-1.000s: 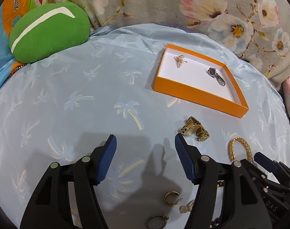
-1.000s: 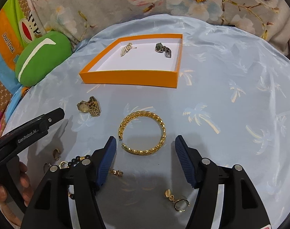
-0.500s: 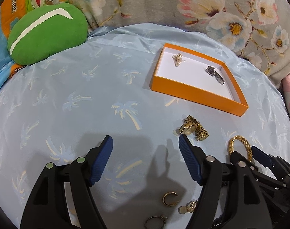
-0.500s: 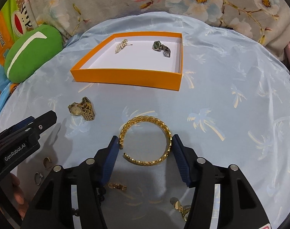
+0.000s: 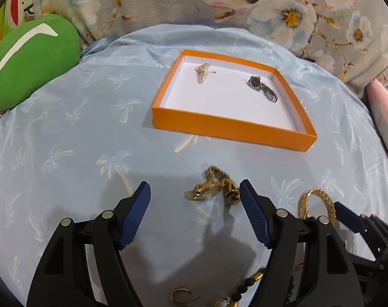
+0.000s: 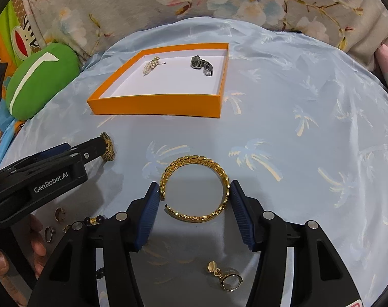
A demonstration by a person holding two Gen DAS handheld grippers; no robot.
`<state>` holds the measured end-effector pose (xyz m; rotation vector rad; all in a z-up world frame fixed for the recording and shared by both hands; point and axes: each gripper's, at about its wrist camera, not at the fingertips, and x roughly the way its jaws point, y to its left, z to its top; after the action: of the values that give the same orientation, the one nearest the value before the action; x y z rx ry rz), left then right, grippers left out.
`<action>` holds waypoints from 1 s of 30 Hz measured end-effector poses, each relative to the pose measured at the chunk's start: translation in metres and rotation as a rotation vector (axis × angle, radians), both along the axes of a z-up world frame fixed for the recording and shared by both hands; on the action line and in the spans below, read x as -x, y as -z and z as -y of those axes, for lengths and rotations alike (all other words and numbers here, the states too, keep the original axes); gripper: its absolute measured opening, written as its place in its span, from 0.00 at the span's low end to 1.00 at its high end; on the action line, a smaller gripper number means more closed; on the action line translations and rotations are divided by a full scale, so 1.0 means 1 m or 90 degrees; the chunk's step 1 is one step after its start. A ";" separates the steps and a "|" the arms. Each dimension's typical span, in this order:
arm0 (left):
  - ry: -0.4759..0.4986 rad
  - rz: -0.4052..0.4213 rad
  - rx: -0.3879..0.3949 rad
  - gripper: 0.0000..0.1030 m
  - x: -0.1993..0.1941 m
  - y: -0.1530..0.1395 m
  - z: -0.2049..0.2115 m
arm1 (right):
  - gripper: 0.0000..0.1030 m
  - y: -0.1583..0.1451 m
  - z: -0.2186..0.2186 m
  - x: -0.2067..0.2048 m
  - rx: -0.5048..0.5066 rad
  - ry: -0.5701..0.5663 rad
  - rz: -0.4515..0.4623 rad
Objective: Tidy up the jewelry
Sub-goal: 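Close the left tool on the gold watch, then carry the gold bangle with the right tool while the left tool carries the gold watch to the box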
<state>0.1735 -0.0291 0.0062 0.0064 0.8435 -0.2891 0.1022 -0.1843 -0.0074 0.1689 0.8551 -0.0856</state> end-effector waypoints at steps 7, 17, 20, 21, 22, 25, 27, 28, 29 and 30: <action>0.034 -0.026 0.006 0.44 -0.007 0.006 0.013 | 0.54 0.000 0.000 0.000 -0.001 0.000 0.000; 0.049 -0.025 0.016 0.17 -0.001 0.006 0.012 | 0.54 0.000 0.000 0.001 -0.002 0.001 0.002; 0.050 -0.025 0.021 0.17 0.002 0.005 0.011 | 0.54 -0.001 -0.002 0.001 0.000 -0.002 0.005; 0.050 -0.025 0.022 0.17 0.003 0.005 0.011 | 0.53 -0.001 -0.002 0.001 0.001 -0.003 0.006; 0.048 -0.024 0.023 0.17 0.003 0.004 0.010 | 0.53 -0.002 -0.003 0.002 0.003 -0.004 0.008; 0.041 -0.018 0.032 0.17 0.005 0.000 0.006 | 0.53 -0.004 -0.003 0.003 0.004 -0.005 0.015; 0.038 -0.012 0.040 0.17 0.007 -0.004 0.004 | 0.53 -0.007 -0.003 0.004 0.002 -0.005 0.021; 0.037 -0.010 0.043 0.17 0.008 -0.006 0.003 | 0.53 -0.008 -0.002 0.005 -0.001 -0.004 0.023; 0.037 -0.009 0.044 0.17 0.009 -0.008 0.003 | 0.53 -0.010 -0.001 0.005 -0.003 -0.005 0.026; 0.037 -0.006 0.044 0.17 0.009 -0.010 0.003 | 0.53 -0.012 -0.001 0.006 -0.008 -0.006 0.029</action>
<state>0.1640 -0.0323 0.0162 -0.0349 0.8437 -0.3731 0.0965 -0.1830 0.0048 0.1776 0.8109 -0.0670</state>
